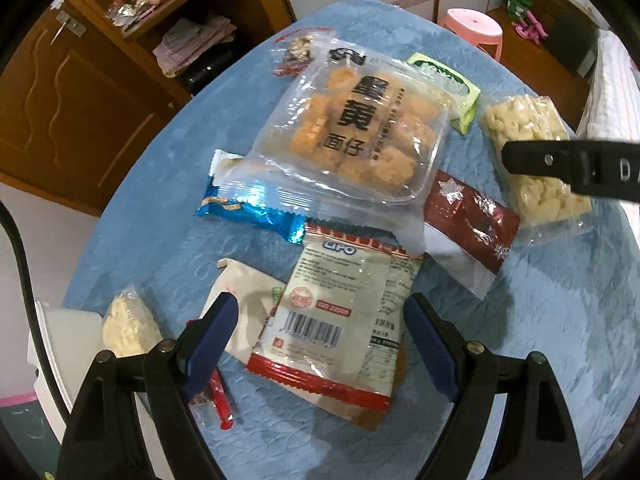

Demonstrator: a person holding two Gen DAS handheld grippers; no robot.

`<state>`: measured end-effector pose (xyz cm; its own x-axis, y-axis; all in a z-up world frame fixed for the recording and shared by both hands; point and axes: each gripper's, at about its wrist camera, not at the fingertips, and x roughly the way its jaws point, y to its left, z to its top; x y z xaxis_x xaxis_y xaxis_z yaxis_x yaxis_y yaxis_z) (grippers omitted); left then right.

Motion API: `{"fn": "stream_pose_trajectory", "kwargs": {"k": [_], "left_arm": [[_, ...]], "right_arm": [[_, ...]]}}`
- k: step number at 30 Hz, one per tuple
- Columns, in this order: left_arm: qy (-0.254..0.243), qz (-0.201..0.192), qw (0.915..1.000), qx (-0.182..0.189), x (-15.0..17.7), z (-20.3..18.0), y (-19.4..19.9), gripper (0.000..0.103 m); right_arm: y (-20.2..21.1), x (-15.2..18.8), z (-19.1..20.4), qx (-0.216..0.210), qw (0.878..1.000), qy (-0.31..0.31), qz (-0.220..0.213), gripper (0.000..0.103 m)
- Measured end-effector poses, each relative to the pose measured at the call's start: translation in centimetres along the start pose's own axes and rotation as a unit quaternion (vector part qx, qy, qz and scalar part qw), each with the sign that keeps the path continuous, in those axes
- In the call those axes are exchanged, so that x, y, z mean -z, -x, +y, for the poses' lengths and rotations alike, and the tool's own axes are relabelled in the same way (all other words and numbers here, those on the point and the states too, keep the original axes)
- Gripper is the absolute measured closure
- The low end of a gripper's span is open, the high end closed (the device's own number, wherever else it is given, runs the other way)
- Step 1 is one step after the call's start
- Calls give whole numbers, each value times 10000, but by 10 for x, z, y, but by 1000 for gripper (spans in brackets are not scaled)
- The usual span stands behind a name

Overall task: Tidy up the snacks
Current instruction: 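Grasp the white-and-red LIPO bag with the left gripper while the right grasps the clear cracker bag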

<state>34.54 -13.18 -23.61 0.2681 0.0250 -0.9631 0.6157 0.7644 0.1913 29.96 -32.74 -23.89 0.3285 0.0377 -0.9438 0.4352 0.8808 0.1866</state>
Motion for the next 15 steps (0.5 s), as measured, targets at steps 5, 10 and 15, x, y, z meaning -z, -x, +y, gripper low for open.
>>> {"fn": "stream_pose_trajectory", "kwargs": {"k": [5,10,15], "left_arm": [[-159,52,9998,-68,-4,-8,-7,19],[-89,113,9997,-205,-5,-8,-14,19],[189,-39,9997,-161,-7,2,-13,43]], "right_arm": [[-2,-3,2,23,10000,5,78,31],[-8,-3,14,263,9993,222,146,29],[-10,2,27,603,9968,513,114,30]]}}
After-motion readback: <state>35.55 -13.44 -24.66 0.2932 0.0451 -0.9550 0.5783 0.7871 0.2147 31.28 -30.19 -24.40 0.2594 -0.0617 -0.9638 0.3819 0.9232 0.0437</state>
